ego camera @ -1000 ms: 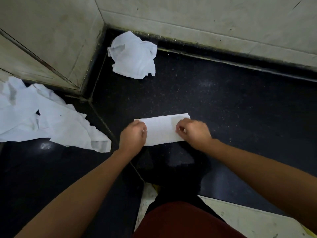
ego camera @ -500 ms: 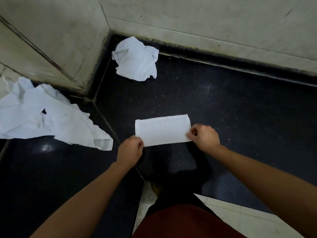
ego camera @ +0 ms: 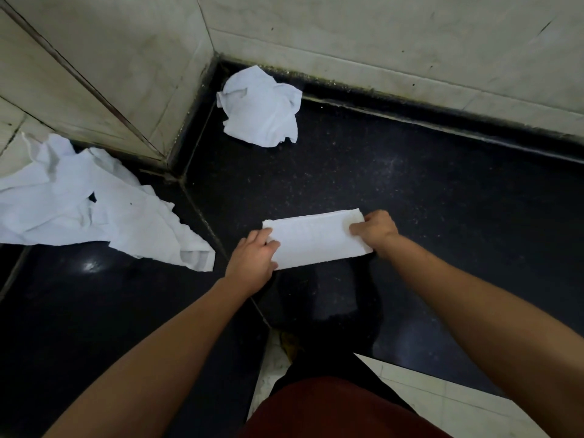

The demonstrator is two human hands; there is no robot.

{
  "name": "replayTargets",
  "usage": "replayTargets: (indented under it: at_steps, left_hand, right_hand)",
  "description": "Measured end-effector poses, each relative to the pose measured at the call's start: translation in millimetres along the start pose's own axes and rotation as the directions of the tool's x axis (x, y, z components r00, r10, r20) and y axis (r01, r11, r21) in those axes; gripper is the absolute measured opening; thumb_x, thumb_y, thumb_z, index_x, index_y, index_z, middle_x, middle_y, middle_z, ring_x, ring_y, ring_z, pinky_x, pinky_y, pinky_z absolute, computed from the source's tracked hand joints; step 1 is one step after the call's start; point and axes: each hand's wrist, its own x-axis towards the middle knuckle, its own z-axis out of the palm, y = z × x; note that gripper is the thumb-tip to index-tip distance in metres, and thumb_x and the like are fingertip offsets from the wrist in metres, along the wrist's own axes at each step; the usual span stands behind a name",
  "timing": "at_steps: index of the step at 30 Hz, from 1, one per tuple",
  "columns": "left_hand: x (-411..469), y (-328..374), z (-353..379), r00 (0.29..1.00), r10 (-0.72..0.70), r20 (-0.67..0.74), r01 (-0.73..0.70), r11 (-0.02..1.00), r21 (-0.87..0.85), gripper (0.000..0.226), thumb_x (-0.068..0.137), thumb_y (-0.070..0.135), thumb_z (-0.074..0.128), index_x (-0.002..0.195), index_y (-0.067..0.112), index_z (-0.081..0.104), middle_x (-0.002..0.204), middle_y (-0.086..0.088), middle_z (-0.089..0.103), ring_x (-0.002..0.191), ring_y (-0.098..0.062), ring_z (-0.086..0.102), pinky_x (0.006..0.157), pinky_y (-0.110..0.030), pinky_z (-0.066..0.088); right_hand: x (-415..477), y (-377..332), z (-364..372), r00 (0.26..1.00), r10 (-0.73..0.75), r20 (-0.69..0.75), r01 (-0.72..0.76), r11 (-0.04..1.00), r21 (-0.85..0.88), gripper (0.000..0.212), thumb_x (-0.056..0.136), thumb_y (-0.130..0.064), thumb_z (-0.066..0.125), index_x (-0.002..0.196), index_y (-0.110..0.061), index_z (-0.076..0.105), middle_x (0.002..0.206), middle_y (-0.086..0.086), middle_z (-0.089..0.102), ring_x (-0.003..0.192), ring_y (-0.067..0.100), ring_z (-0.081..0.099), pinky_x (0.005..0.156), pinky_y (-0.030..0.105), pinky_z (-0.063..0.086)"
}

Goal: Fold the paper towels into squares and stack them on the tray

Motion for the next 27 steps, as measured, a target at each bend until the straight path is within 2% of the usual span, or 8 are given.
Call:
replayTargets:
  at_steps: [3,7,10,15,19,22,25,27]
  left_hand:
    - [-1,12,6,1.0,0.004,-0.016,-0.004,1.0,-0.016,0.042,0.091,0.028,0.059,0.131,0.017,0.052,0.152,-0.004,0.027,0.135,-0.023,0.029,0.108,-0.036,0.029]
    - [-1,15,7,1.0,-0.017,-0.022,0.016,0.999,-0.047,0.044,0.09,0.031,0.06,0.132,0.019,0.051,0.152,-0.002,0.027,0.135,-0.022,0.028,0.109,-0.036,0.028]
    - [-2,14,5,0.999,-0.015,-0.029,0.012,0.997,-0.075,0.046,0.089,0.031,0.062,0.133,0.019,0.051,0.15,-0.001,0.029,0.134,-0.021,0.03,0.109,-0.035,0.029]
    - [-15,5,3,0.99,-0.099,-0.098,0.081,0.982,-0.173,0.041,0.087,0.027,0.065,0.125,0.017,0.057,0.14,-0.001,0.041,0.124,-0.021,0.039,0.103,-0.034,0.035]
    - [-31,-9,0,0.976,-0.184,-0.12,0.153,0.961,-0.23,0.038,0.085,0.023,0.068,0.122,0.016,0.059,0.132,-0.003,0.047,0.118,-0.021,0.045,0.099,-0.034,0.04]
    - [-44,-21,0,0.964,-0.234,-0.123,0.196,0.945,-0.263,0.036,0.085,0.024,0.068,0.12,0.017,0.061,0.125,-0.001,0.051,0.114,-0.018,0.049,0.096,-0.031,0.045]
    - [-58,-31,0,0.948,-0.294,-0.125,0.247,0.923,-0.297,0.036,0.085,0.024,0.068,0.119,0.019,0.061,0.121,0.0,0.052,0.111,-0.016,0.051,0.093,-0.029,0.046]
    - [-66,-35,1,0.939,-0.321,-0.119,0.272,0.911,-0.309,0.034,0.085,0.023,0.068,0.118,0.017,0.062,0.118,-0.001,0.053,0.109,-0.017,0.051,0.091,-0.03,0.046]
  right_hand:
    - [1,1,-17,0.99,0.1,0.1,-0.121,0.967,0.225,0.019,0.077,-0.002,0.069,0.095,0.001,0.063,0.091,0.016,0.068,0.08,0.029,0.067,0.071,0.042,0.059]
    - [-3,-2,-33,0.947,0.131,0.292,-0.232,0.909,0.346,0.02,0.079,0.006,0.067,0.098,-0.001,0.064,0.102,0.014,0.069,0.093,0.027,0.067,0.077,0.036,0.057]
    - [-6,-11,-34,0.935,0.122,0.332,-0.266,0.861,0.433,0.024,0.081,0.004,0.067,0.104,-0.001,0.063,0.098,0.01,0.069,0.086,0.022,0.066,0.066,0.031,0.053]
    - [-20,-25,-21,0.919,0.087,0.385,-0.292,0.805,0.516,0.027,0.082,0.002,0.066,0.108,-0.004,0.062,0.096,0.008,0.067,0.083,0.02,0.065,0.065,0.029,0.051]
    - [-40,-47,20,0.963,-0.068,0.262,-0.031,0.934,0.356,0.025,0.077,0.0,0.074,0.098,-0.005,0.061,0.091,0.011,0.065,0.074,0.02,0.064,0.054,0.028,0.052]
    - [-48,-59,59,0.953,-0.149,0.263,0.104,0.979,0.178,0.022,0.077,-0.003,0.075,0.09,-0.011,0.06,0.083,0.007,0.061,0.065,0.016,0.06,0.049,0.025,0.051]
    - [-46,-64,93,0.945,-0.189,0.268,0.203,0.979,-0.025,0.018,0.075,-0.005,0.071,0.068,-0.016,0.058,0.072,0.006,0.063,0.067,0.023,0.066,0.069,0.04,0.06]
    - [-43,-64,108,0.945,-0.204,0.257,0.25,0.955,-0.16,0.01,0.072,-0.013,0.072,0.076,-0.015,0.062,0.08,0.007,0.069,0.077,0.026,0.069,0.076,0.041,0.059]
